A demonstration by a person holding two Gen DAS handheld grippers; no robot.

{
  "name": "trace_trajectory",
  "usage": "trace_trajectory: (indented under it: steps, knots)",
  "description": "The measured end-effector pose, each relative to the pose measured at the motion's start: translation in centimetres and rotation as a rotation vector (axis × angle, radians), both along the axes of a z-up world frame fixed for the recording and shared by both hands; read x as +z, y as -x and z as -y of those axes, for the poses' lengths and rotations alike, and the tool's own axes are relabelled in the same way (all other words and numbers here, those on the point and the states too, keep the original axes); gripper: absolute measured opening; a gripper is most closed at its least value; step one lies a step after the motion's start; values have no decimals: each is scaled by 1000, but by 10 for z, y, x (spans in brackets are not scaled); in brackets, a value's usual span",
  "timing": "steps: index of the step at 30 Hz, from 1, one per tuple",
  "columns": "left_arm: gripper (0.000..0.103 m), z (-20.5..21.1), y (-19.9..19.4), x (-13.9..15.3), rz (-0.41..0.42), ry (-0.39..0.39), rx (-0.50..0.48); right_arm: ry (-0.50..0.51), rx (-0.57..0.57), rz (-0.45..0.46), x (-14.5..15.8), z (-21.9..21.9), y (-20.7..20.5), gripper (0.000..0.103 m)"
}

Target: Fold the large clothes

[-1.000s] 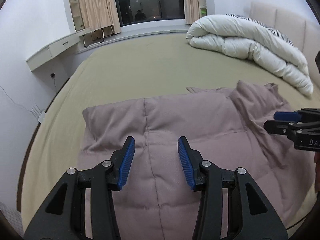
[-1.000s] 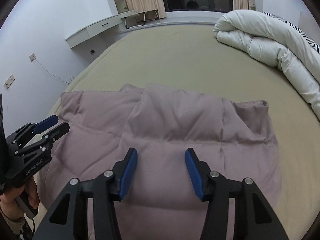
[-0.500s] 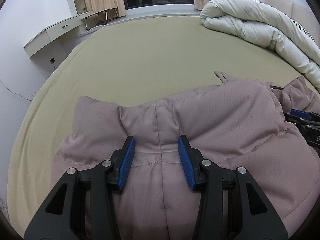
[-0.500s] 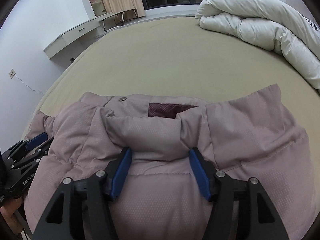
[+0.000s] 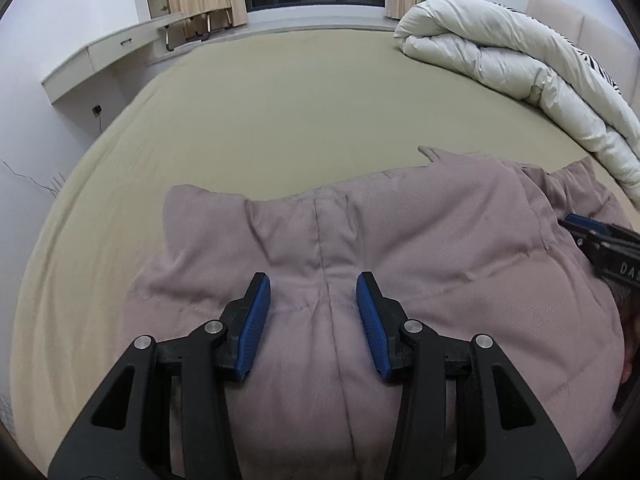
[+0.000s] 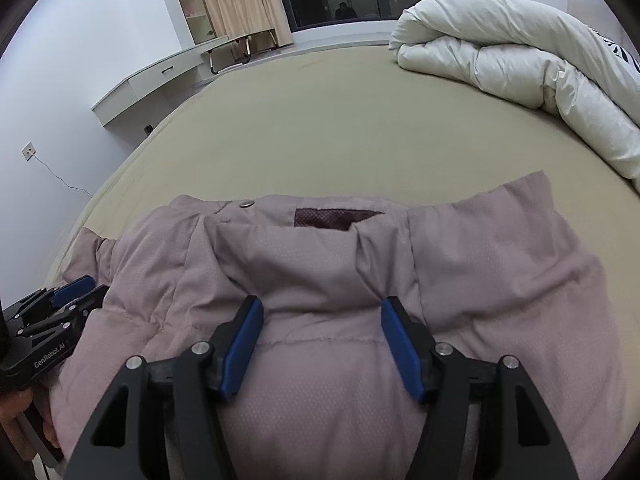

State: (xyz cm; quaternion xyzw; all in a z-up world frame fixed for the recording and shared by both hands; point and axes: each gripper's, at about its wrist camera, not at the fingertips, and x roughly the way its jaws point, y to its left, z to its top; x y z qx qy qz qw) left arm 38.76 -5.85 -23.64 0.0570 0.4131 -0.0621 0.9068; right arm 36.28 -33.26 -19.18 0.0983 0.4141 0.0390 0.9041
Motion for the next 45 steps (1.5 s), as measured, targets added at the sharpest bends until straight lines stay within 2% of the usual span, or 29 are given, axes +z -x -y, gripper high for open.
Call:
trace_trajectory:
  steps: [1, 3, 4, 5, 6, 7, 8, 9, 13, 17, 23, 25, 28, 29, 31, 33, 36, 38, 40, 41, 42, 45]
  knots:
    - [44, -6, 19, 11, 37, -9, 1, -10, -2, 26, 11, 4, 12, 66]
    - [44, -11, 44, 20, 100, -42, 9, -14, -11, 117, 33, 11, 45, 74]
    - [44, -15, 51, 19, 104, -44, 15, 1, -33, 151, 39, 16, 60, 80]
    - [44, -19, 54, 13, 94, -49, 23, 21, -55, 169, 41, 21, 71, 82]
    - [44, -21, 55, 5, 81, -44, 24, 54, -79, 162, 36, 26, 79, 82]
    - [44, -23, 54, 0, 77, -39, 26, 79, -92, 118, 25, 31, 79, 82]
    - [45, -22, 52, -4, 76, -37, 25, 82, -98, 52, 9, 38, 74, 82]
    - [45, -22, 49, -7, 73, -26, 22, 53, -92, 31, -3, 45, 71, 83]
    - [45, -27, 45, -17, 70, 8, 34, 64, -99, 82, -18, 47, 65, 90]
    - [45, -36, 45, -28, 76, 65, 36, 52, -108, 105, -26, 49, 63, 91]
    - [45, -46, 46, -36, 70, 100, 38, 27, -109, 119, -30, 53, 62, 91]
    - [45, -50, 49, -33, 61, 116, 41, 31, -111, 125, -31, 53, 63, 92]
    - [45, -66, 54, -16, 20, 189, 59, 16, -105, 118, -28, 54, 65, 93]
    - [46, -71, 60, -8, 15, 190, 72, 18, -102, 103, -24, 55, 65, 94]
    - [46, -74, 76, 11, 28, 159, 92, 62, -133, 50, -8, 50, 70, 94]
    - [47, -69, 92, 28, 74, 135, 68, 9, -130, 84, 13, 42, 85, 94]
    - [47, -47, 106, 42, 102, 115, 15, 5, -43, 152, 44, 8, 101, 94]
    - [47, -28, 109, 39, 90, 95, -23, 36, 45, 168, 57, -25, 104, 94]
    - [47, -7, 102, 19, 21, 55, -35, 116, 108, 135, 52, -54, 100, 92]
    - [47, -4, 101, 11, 21, 51, -26, 199, 138, 87, 38, -70, 93, 91]
    - [47, -5, 102, 5, 27, 48, -18, 230, 144, 68, 25, -75, 91, 91]
    - [48, -4, 102, -6, 33, 39, -21, 147, 96, 67, 2, -60, 88, 98]
